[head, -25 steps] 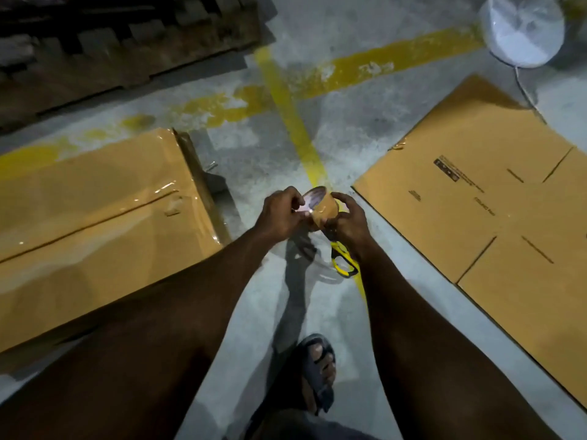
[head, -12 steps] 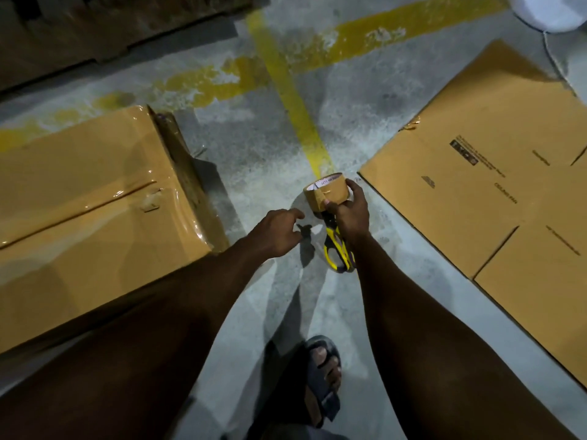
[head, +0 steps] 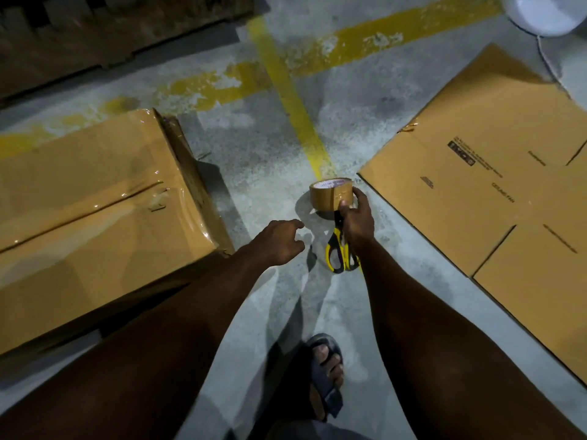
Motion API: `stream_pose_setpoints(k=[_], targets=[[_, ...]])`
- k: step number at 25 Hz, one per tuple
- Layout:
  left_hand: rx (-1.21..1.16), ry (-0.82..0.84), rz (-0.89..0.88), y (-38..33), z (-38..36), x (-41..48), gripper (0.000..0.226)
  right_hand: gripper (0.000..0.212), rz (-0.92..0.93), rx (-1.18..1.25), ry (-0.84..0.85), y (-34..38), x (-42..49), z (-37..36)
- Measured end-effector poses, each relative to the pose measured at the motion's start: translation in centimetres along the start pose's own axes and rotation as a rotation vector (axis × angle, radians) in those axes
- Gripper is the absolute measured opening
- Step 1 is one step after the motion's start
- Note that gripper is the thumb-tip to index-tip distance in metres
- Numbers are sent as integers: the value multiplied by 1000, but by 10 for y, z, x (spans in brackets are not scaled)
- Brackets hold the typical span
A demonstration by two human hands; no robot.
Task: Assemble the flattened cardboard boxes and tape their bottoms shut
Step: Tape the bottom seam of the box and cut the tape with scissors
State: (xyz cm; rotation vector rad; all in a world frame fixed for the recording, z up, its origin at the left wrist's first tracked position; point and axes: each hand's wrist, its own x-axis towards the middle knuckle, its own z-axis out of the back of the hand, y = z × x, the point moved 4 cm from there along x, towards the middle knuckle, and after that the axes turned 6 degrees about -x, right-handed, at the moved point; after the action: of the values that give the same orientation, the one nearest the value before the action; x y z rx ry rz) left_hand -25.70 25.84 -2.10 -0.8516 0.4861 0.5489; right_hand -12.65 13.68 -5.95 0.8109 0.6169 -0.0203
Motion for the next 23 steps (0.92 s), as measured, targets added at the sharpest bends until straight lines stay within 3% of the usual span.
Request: stream_pose_setpoints(k=[3,12,17,20,23], targets=[[-20,2,-7,-1,-2,-1,54,55,30,-74,-46,-7,-1,-2],[27,-6,-33,1,2,-4,56,48,24,-181,-132,-7,1,-10],[94,-88,-147,-11,23,-24,60,49,-51,-356,-367,22,-13,5],[70,-308,-239,-24,67,-54,65,49,181,-372,-437,72,-28,-6],[186,-454,-261,-14,129,-102,69,56,519,-412,-358,141,-63,-39]])
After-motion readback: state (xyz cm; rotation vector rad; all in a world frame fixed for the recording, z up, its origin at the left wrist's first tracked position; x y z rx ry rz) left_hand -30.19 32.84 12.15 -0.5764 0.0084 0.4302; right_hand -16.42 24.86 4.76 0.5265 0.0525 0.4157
